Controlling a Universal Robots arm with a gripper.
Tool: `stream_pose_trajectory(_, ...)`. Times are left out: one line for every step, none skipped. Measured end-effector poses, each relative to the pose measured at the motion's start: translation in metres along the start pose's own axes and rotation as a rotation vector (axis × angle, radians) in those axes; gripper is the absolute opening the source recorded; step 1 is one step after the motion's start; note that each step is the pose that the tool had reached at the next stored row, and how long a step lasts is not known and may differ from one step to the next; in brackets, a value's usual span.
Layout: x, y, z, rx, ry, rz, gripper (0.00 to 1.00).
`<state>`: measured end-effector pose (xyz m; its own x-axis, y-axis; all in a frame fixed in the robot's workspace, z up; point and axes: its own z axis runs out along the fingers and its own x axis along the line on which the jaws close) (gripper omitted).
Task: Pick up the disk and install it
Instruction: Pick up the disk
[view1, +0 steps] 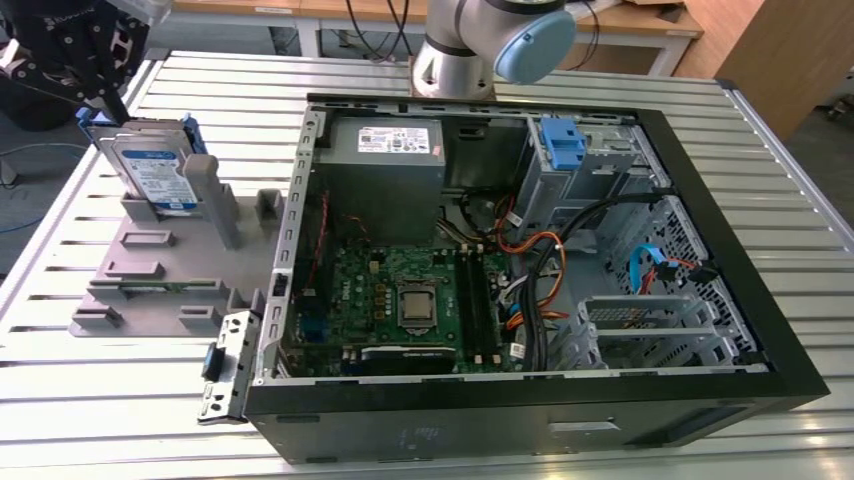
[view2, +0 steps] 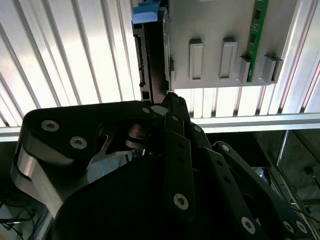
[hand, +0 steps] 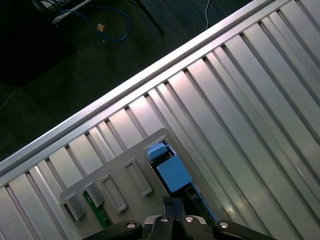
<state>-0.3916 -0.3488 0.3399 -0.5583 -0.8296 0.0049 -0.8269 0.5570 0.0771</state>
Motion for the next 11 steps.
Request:
stream_pose_trajectory(0.0000, 0.0000, 0.0000, 0.0001, 0.0006, -0.008, 0.11)
stream_pose_trajectory(0.0000, 0.0000, 0.0000, 0.0001, 0.0013, -0.017, 0.11)
stream_pose_trajectory(0.0000, 0.0000, 0.0000, 0.0002, 0.0021, -0.026, 0.11)
stream_pose_trajectory(0.0000, 0.0000, 0.0000, 0.0002, 0.0028, -0.036, 0.11)
stream_pose_trajectory(0.0000, 0.0000, 0.0000, 0.0003, 0.0035, -0.045, 0.11)
stream_pose_trajectory(0.0000, 0.0000, 0.0000, 0.0003, 0.0044, -0.056, 0.11)
stream_pose_trajectory(0.0000, 0.0000, 0.0000, 0.0004, 0.0052, -0.066, 0.11)
stream_pose_trajectory(0.0000, 0.0000, 0.0000, 0.0004, 0.0060, -0.076, 0.11)
stream_pose_trajectory(0.0000, 0.0000, 0.0000, 0.0005, 0.0067, -0.087, 0.11)
stream_pose_trajectory(0.0000, 0.0000, 0.0000, 0.0005, 0.0076, -0.098, 0.11)
stream_pose_trajectory(0.0000, 0.0000, 0.0000, 0.0006, 0.0085, -0.109, 0.11)
